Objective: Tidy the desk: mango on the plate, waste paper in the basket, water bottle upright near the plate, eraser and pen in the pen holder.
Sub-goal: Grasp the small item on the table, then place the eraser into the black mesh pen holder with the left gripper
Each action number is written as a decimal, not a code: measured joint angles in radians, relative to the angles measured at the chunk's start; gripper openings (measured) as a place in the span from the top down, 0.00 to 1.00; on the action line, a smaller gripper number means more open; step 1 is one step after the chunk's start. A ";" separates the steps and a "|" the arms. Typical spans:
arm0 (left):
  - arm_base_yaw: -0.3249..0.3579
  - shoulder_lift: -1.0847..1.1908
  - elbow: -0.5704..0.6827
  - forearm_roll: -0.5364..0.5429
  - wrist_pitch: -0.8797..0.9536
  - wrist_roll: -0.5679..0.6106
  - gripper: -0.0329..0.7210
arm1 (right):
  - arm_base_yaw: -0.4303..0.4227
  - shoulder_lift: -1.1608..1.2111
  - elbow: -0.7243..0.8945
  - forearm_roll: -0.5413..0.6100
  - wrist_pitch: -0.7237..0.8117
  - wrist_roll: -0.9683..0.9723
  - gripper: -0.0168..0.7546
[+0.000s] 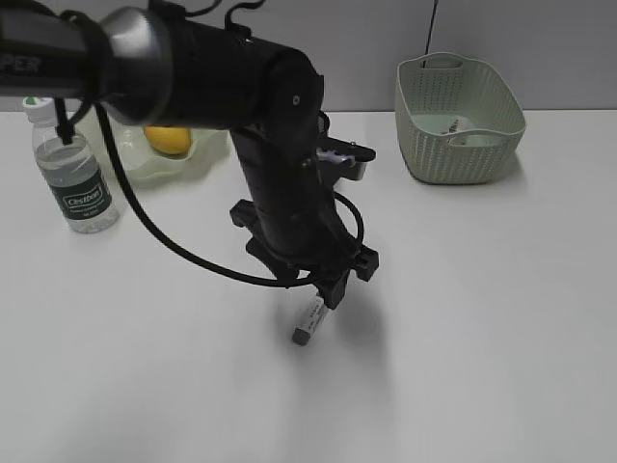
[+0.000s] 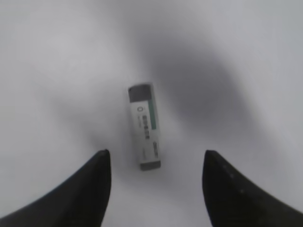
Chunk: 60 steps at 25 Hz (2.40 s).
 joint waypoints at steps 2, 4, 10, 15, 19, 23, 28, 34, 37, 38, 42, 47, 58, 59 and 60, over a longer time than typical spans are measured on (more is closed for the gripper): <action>0.000 0.037 -0.042 0.005 0.006 -0.024 0.34 | 0.000 0.000 0.000 0.000 0.000 0.000 0.25; 0.000 0.075 -0.077 0.007 0.011 -0.042 0.34 | 0.000 0.000 0.000 0.000 0.000 0.000 0.25; -0.001 0.160 -0.152 0.065 0.067 -0.099 0.35 | 0.000 0.000 0.002 0.000 -0.005 0.001 0.25; -0.001 0.181 -0.165 0.089 0.073 -0.113 0.38 | 0.000 0.000 0.003 0.000 -0.007 0.001 0.25; -0.001 0.189 -0.169 0.091 0.053 -0.120 0.39 | 0.000 0.000 0.003 -0.001 -0.007 0.001 0.25; -0.001 0.209 -0.170 0.087 0.054 -0.124 0.40 | 0.000 0.000 0.003 -0.001 -0.007 0.001 0.25; 0.000 0.209 -0.170 0.106 0.058 -0.126 0.60 | 0.000 0.000 0.003 -0.001 -0.007 0.001 0.26; 0.001 0.209 -0.170 0.111 0.062 -0.126 0.76 | 0.000 0.000 0.003 -0.001 -0.009 0.001 0.26; 0.001 0.209 -0.188 0.112 0.080 -0.127 0.76 | 0.000 0.000 0.003 -0.001 -0.009 0.001 0.26; -0.001 0.209 -0.203 0.119 0.088 -0.127 0.76 | 0.000 0.000 0.003 -0.001 -0.009 0.001 0.26; 0.003 0.193 -0.319 0.188 0.116 -0.127 0.76 | 0.000 0.000 0.003 -0.001 -0.010 0.001 0.26; 0.038 0.179 -0.532 0.287 0.113 -0.127 0.76 | 0.000 0.000 0.003 -0.001 -0.012 0.001 0.26; 0.148 0.192 -0.699 0.355 -0.096 -0.127 0.76 | 0.000 0.000 0.003 -0.001 -0.014 0.001 0.26; 0.152 0.200 -0.699 0.364 -0.115 -0.127 0.76 | 0.000 0.000 0.003 -0.001 -0.014 0.001 0.26; 0.156 0.214 -0.699 0.367 -0.129 -0.127 0.76 | 0.000 0.000 0.003 -0.001 -0.014 0.001 0.26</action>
